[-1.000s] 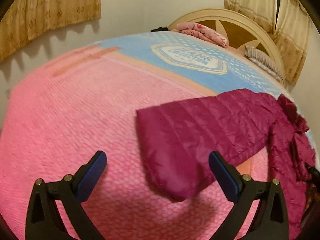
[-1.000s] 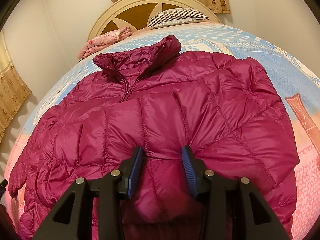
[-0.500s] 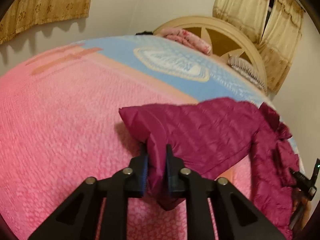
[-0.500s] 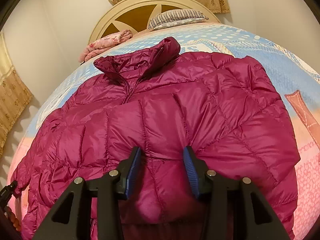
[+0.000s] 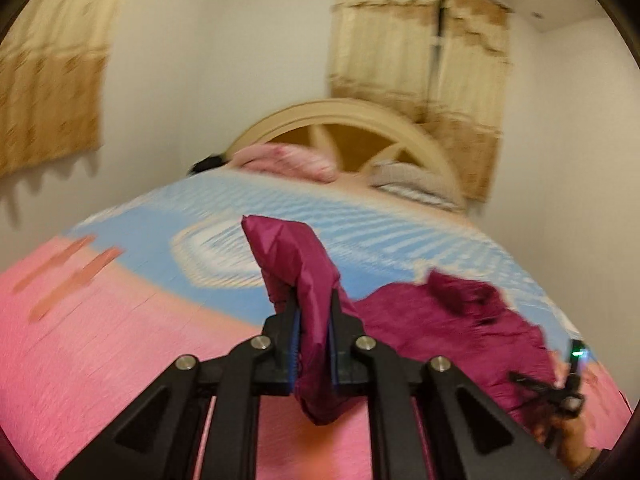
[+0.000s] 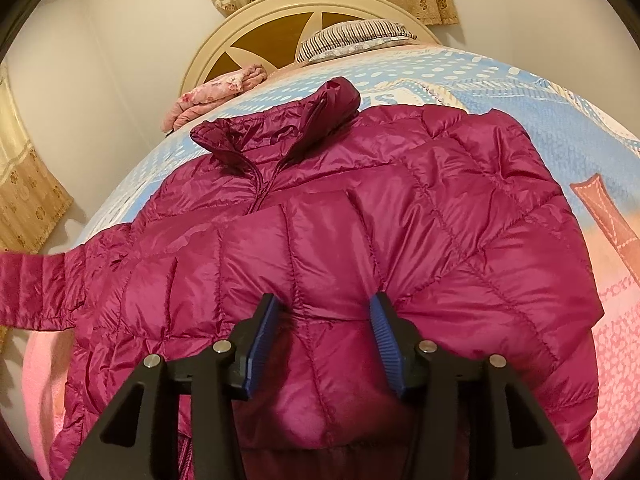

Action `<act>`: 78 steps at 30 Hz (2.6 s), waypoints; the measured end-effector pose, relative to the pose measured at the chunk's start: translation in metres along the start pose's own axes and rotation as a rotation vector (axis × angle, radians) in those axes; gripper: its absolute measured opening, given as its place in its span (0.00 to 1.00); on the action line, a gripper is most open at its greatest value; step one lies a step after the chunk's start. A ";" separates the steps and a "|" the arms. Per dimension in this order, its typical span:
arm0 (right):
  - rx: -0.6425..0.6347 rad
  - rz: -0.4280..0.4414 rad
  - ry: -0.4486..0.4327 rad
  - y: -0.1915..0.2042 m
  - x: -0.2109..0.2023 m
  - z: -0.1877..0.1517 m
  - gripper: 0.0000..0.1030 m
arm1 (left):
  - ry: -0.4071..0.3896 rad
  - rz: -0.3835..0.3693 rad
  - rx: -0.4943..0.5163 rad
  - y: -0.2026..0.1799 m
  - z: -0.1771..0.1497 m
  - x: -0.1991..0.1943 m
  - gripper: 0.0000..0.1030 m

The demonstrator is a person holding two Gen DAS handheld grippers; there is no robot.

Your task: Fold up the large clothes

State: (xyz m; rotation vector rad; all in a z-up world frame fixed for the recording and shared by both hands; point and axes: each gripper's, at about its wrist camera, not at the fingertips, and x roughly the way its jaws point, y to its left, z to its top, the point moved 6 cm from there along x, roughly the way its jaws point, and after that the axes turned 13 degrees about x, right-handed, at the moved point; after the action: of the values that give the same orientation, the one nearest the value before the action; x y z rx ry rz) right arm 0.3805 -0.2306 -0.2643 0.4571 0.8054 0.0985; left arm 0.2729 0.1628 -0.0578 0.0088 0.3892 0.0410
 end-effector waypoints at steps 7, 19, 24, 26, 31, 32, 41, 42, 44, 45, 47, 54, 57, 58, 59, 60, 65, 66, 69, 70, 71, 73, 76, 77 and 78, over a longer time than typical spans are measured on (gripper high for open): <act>0.023 0.022 -0.003 -0.003 -0.003 0.000 0.51 | -0.036 -0.201 0.131 -0.107 0.041 0.020 0.11; 0.048 0.047 -0.007 -0.006 -0.006 0.001 0.53 | 0.116 -0.343 0.253 -0.208 -0.011 0.074 0.11; 0.062 0.053 -0.018 -0.007 -0.007 0.002 0.55 | 0.181 -0.377 0.288 -0.240 -0.038 0.086 0.11; 0.072 0.055 -0.025 -0.007 -0.009 0.002 0.55 | 0.196 -0.384 0.297 -0.249 -0.043 0.089 0.11; 0.085 0.059 -0.035 -0.010 -0.010 0.002 0.57 | 0.210 -0.399 0.322 -0.265 -0.052 0.090 0.11; 0.087 0.060 -0.036 -0.010 -0.010 0.003 0.57 | 0.211 -0.402 0.326 -0.266 -0.054 0.092 0.11; 0.104 0.072 -0.047 -0.012 -0.013 0.004 0.58 | 0.197 -0.410 0.343 -0.270 -0.052 0.083 0.33; 0.106 0.073 -0.047 -0.012 -0.013 0.004 0.58 | 0.186 -0.396 0.341 -0.267 -0.048 0.078 0.49; 0.109 0.077 -0.048 -0.013 -0.014 0.004 0.59 | 0.132 -0.375 0.329 -0.259 -0.038 0.070 0.72; 0.113 0.079 -0.050 -0.013 -0.014 0.004 0.59 | 0.107 -0.369 0.325 -0.256 -0.033 0.067 0.79; 0.120 0.084 -0.051 -0.014 -0.015 0.004 0.59 | 0.047 -0.341 0.335 -0.248 -0.022 0.058 0.89; 0.165 0.088 -0.129 -0.023 -0.031 0.010 0.60 | 0.162 -0.113 0.420 -0.225 -0.044 0.118 0.98; 0.207 0.055 -0.221 -0.033 -0.047 0.014 0.65 | 0.266 -0.090 0.420 -0.223 -0.072 0.148 0.98; 0.200 0.043 -0.238 -0.032 -0.051 0.015 0.65 | 0.278 -0.084 0.425 -0.224 -0.078 0.151 0.98; 0.183 0.028 -0.256 -0.029 -0.054 0.016 0.65 | 0.288 -0.080 0.428 -0.224 -0.083 0.154 0.98; 0.156 0.008 -0.276 -0.024 -0.058 0.016 0.65 | 0.295 -0.079 0.425 -0.223 -0.086 0.156 0.98; -0.029 0.000 -0.242 0.022 -0.069 0.012 0.64 | 0.332 -0.123 0.349 -0.211 -0.091 0.161 0.98; -0.056 0.017 -0.228 0.034 -0.072 0.011 0.58 | 0.338 -0.131 0.333 -0.208 -0.091 0.161 0.98; -0.141 0.055 -0.193 0.066 -0.076 0.008 0.41 | 0.324 -0.132 0.286 -0.198 -0.087 0.153 0.98; -0.166 0.061 -0.170 0.073 -0.072 0.006 0.36 | 0.306 -0.125 0.275 -0.194 -0.083 0.148 0.98; -0.189 0.060 -0.139 0.078 -0.066 0.003 0.28 | 0.281 -0.121 0.259 -0.187 -0.077 0.142 0.98; -0.188 0.047 -0.088 0.075 -0.052 -0.003 0.26 | 0.240 -0.109 0.236 -0.174 -0.065 0.134 0.98; -0.198 0.016 -0.009 0.062 -0.024 -0.018 0.25 | 0.187 -0.087 0.174 -0.151 -0.041 0.129 0.99; -0.202 0.007 0.006 0.058 -0.017 -0.024 0.25 | 0.176 -0.102 0.143 -0.147 -0.033 0.131 0.99; -0.196 0.007 0.021 0.056 -0.012 -0.027 0.25 | 0.178 -0.119 0.123 -0.146 -0.028 0.135 0.99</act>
State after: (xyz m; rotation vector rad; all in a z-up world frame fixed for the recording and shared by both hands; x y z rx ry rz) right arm 0.3583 -0.1741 -0.2486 0.2740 0.8065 0.1869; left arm 0.3928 0.0226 -0.1375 0.1041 0.5692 -0.1003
